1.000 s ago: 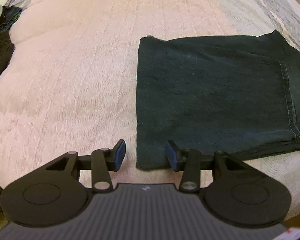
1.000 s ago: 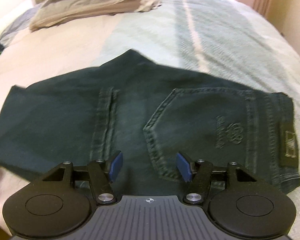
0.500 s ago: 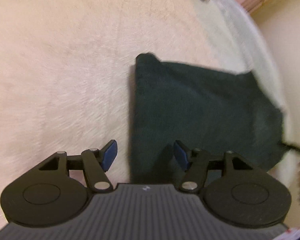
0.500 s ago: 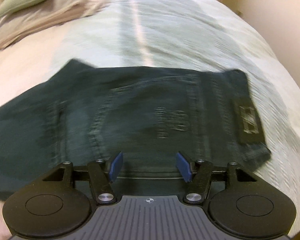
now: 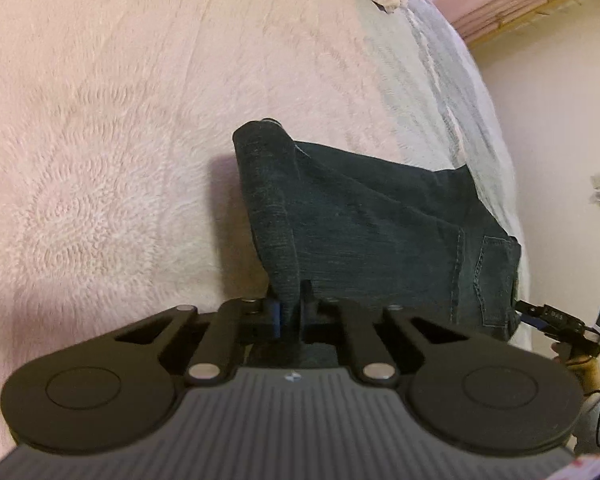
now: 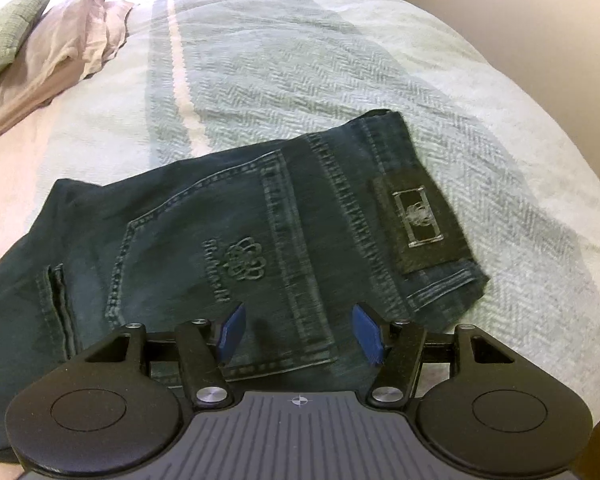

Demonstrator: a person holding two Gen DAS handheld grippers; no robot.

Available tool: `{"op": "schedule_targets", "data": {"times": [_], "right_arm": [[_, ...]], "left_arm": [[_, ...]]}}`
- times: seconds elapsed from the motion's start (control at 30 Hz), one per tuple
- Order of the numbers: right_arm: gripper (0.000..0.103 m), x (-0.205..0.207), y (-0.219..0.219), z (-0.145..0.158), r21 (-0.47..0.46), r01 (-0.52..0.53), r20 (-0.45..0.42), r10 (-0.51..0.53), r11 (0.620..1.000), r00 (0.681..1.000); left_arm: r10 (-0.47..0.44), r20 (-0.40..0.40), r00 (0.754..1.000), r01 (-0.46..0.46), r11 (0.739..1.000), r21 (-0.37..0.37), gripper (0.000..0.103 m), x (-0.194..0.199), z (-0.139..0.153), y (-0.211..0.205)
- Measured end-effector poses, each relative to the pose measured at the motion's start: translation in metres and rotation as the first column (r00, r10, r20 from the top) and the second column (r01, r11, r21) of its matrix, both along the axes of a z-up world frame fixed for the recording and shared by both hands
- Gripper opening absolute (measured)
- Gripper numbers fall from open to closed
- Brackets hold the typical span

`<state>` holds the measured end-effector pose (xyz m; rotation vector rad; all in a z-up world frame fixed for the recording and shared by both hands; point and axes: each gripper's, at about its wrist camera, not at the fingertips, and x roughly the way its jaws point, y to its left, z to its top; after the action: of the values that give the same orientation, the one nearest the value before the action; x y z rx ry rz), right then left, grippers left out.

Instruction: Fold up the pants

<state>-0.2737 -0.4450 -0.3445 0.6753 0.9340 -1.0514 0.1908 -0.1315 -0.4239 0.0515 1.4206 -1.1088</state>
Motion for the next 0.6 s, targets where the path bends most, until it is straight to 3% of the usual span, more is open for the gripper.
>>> {"op": "schedule_targets", "data": {"times": [0.23,0.43,0.6], "right_arm": [[0.057,-0.040,-0.047,0.026,-0.023,-0.013,-0.041,0.012,1.000,0.999],[0.057,-0.081,-0.107,0.051,-0.004,-0.156,-0.025,0.156,0.988,0.987],[0.057,-0.122,-0.162,0.072,0.015,-0.239,0.033,0.239,0.971,0.970]], "left_arm": [[0.076,0.137,0.988,-0.084,0.995,0.060,0.004,-0.067,0.098,-0.033],[0.129,0.274,0.953,-0.164,0.980,0.110,0.003,-0.175,0.178,-0.100],[0.142,0.302,0.943,-0.186,0.975,0.120,0.004,-0.270,0.231,-0.173]]}}
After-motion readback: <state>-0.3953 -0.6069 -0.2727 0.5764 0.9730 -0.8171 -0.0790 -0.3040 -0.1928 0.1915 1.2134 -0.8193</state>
